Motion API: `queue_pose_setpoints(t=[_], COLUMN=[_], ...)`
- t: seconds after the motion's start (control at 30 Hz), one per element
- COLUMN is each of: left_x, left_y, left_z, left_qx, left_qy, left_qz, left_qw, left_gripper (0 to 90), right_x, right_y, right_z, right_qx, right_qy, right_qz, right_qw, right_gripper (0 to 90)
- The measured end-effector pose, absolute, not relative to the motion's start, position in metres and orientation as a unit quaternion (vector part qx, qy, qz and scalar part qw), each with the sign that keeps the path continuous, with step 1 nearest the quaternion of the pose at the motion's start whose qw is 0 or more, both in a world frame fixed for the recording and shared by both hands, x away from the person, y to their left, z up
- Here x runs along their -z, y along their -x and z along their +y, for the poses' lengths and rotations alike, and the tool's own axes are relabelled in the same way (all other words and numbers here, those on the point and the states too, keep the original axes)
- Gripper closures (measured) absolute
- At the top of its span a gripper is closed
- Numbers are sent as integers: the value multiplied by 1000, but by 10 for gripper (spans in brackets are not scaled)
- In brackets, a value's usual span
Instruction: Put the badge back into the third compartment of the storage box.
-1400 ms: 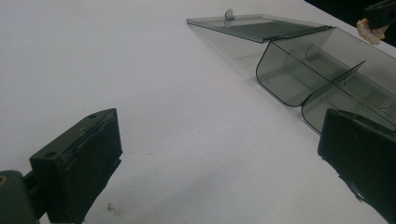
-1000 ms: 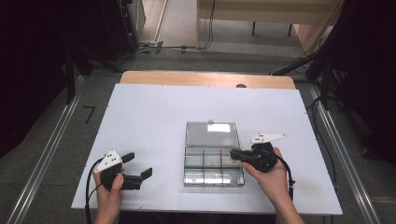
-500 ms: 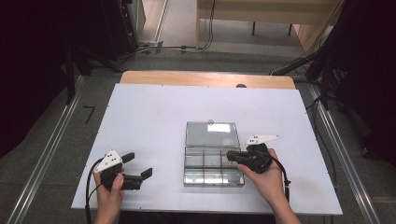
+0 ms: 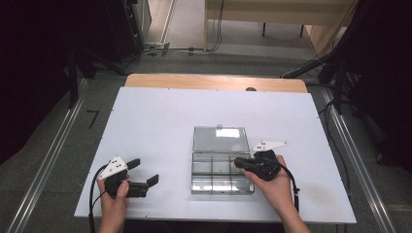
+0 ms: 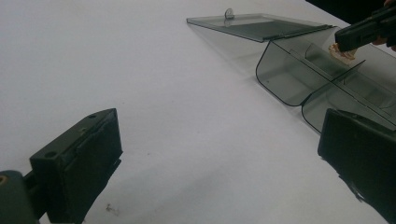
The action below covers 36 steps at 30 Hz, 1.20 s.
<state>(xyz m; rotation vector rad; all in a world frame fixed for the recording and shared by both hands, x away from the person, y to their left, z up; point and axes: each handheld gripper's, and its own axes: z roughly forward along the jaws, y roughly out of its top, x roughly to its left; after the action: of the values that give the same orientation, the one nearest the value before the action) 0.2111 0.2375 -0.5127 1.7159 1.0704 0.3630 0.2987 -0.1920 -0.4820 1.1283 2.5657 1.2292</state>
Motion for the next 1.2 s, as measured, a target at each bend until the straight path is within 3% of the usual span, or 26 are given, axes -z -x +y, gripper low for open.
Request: queue_pose_setpoints(t=[0.27,0.53,0.7,1.07,1.2], left_x=[513,513,513,513,513], left_y=[-211,-211,-211,-210,-209], left_z=[238,238,238,238,238], left_qx=[-151,-151,-151,-151,-149], left_qy=[-715,-715,-715,-714,-714], left_qz=[446,446,446,446,445], left_qw=[517,517,517,517,519], left_gripper=[0,0,0,0,0], right_x=[482,479,476,466,463], right_y=[-298,-298,-297,-301,-305], right_z=[-191,-194,-196,-195,-194], right_qx=[-405,-416,-422,-431,-439], right_qy=[-368,-369,-368,-364,-361], right_qz=[836,830,827,826,823], right_qw=[39,36,36,26,13], right_gripper=[793,709,634,372,328])
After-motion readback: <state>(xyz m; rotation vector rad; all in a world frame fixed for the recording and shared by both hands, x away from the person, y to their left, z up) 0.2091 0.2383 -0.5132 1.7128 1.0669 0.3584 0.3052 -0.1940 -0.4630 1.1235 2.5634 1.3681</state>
